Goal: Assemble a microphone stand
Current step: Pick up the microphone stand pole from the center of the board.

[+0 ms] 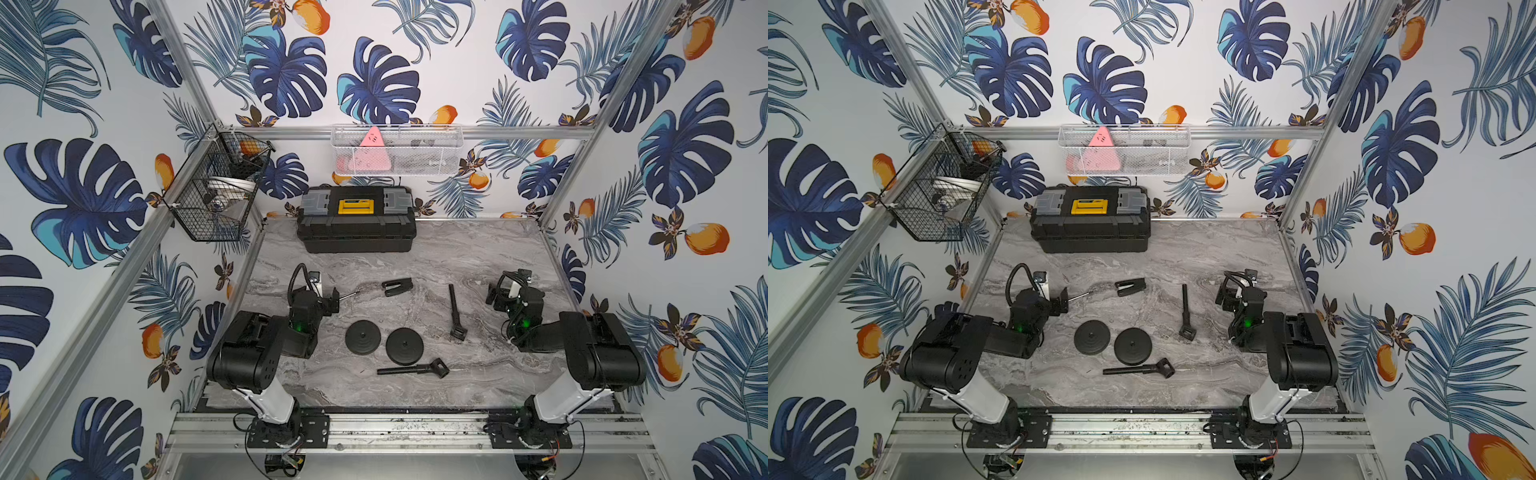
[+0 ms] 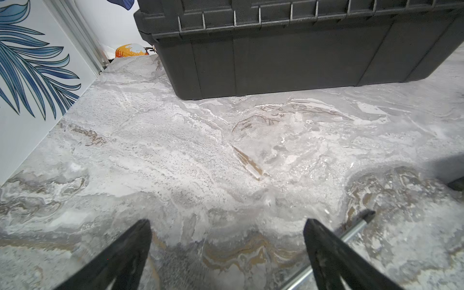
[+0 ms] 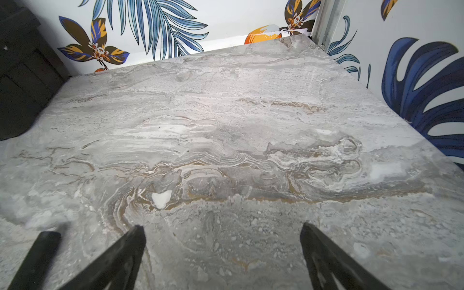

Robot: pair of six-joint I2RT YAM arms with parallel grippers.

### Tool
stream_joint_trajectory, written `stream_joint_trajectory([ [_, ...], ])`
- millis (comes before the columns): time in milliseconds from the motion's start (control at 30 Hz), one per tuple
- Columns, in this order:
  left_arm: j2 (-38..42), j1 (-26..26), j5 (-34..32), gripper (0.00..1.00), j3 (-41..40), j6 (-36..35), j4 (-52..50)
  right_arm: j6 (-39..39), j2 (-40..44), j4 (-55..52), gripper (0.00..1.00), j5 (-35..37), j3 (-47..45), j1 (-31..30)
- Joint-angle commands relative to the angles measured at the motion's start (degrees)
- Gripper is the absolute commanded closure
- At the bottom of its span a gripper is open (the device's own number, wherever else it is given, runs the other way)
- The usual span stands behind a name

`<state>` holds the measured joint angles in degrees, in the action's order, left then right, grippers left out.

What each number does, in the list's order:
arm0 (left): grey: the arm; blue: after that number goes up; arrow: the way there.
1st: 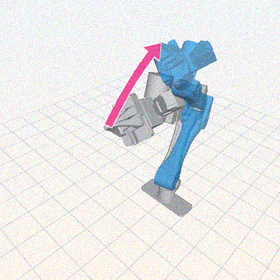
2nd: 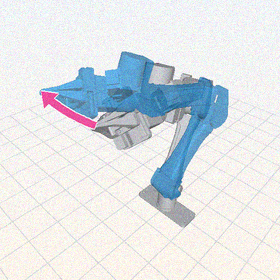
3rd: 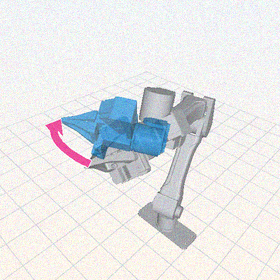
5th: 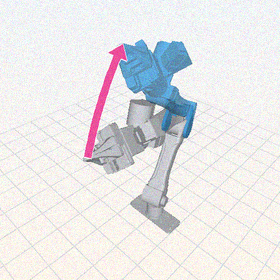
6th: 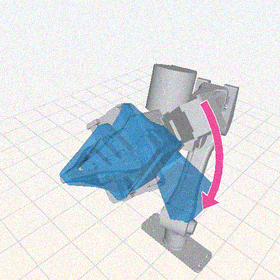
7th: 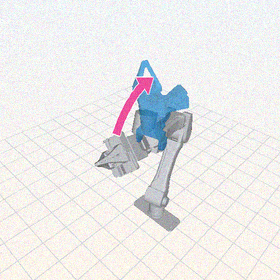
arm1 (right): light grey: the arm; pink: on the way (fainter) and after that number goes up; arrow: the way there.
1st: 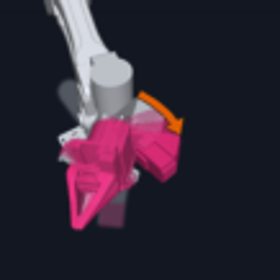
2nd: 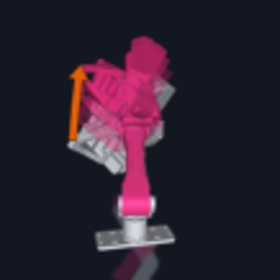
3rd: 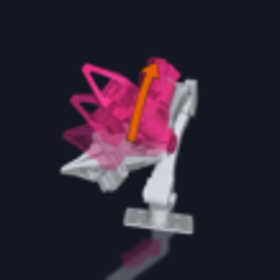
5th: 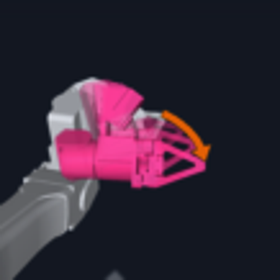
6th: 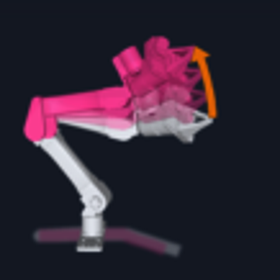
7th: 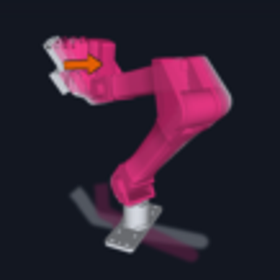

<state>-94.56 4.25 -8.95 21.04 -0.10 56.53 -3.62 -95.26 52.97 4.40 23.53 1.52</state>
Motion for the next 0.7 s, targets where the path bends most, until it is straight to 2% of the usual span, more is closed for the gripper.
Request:
stream_joint_trajectory([
  [0, 0.04, -0.18, 0.34, 0.01, 0.32, -0.43, 1.47, -0.17, 0.07, 1.08, 0.00, -0.33, 0.16, -0.03],
  [567, -0.14, -0.47, 0.95, 0.01, 0.69, -0.27, 1.03, -0.43, 0.12, 0.36, 0.00, -3.06, 0.47, 0.83],
  [667, 0.35, -0.43, 0.93, 0.05, 0.27, -0.96, 1.80, -1.73, 1.90, -0.98, 0.00, 1.97, 0.92, 0.77],
])
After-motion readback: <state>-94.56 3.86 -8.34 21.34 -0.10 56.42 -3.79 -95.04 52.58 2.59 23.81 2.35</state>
